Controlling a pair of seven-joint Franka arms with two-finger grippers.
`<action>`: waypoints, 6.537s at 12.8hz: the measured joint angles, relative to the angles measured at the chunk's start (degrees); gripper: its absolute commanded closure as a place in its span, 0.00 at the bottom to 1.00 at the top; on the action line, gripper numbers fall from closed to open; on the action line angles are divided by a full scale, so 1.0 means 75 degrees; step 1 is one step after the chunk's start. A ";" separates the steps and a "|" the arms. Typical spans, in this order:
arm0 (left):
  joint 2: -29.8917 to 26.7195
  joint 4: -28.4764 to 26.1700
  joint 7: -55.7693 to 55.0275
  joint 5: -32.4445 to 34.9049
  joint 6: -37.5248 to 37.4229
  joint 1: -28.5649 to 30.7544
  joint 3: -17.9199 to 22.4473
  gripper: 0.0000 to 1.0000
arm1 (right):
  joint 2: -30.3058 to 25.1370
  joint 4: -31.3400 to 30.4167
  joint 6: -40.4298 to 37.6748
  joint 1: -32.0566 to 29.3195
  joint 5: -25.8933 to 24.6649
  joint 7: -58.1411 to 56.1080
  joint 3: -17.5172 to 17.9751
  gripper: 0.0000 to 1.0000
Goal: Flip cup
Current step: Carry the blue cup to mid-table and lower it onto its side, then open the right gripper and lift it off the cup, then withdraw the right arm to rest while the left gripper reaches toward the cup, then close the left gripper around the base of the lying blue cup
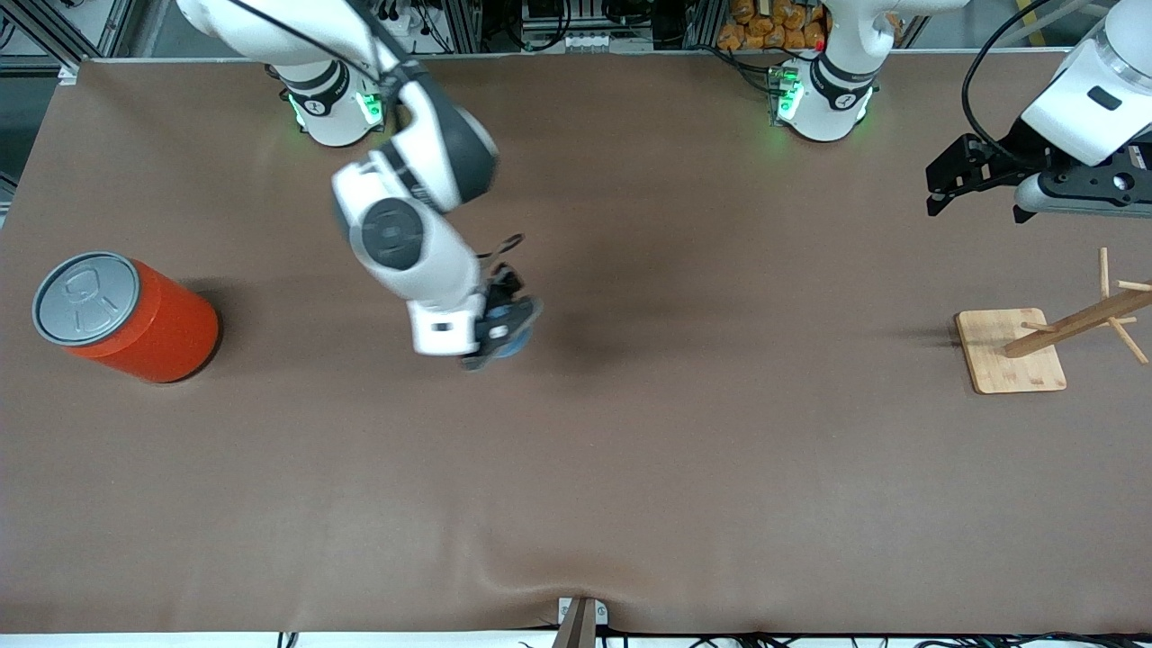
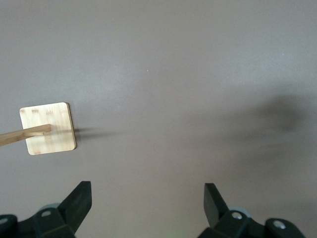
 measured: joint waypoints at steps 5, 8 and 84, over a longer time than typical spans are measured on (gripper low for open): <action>0.0085 0.0006 0.0000 0.0000 0.0039 0.0012 0.0010 0.00 | 0.1235 0.0718 0.1242 0.1788 -0.1709 -0.0689 -0.0029 1.00; 0.0085 0.0043 0.0000 0.0000 0.0039 0.0035 0.0048 0.00 | 0.1604 0.0738 0.1244 0.2279 -0.2368 -0.0693 -0.0065 1.00; 0.3711 -0.5289 0.6944 -1.2256 0.4862 -0.0596 -0.1241 0.31 | -0.4441 -0.0370 -0.3737 -0.4355 -0.0662 0.2967 -0.0332 0.00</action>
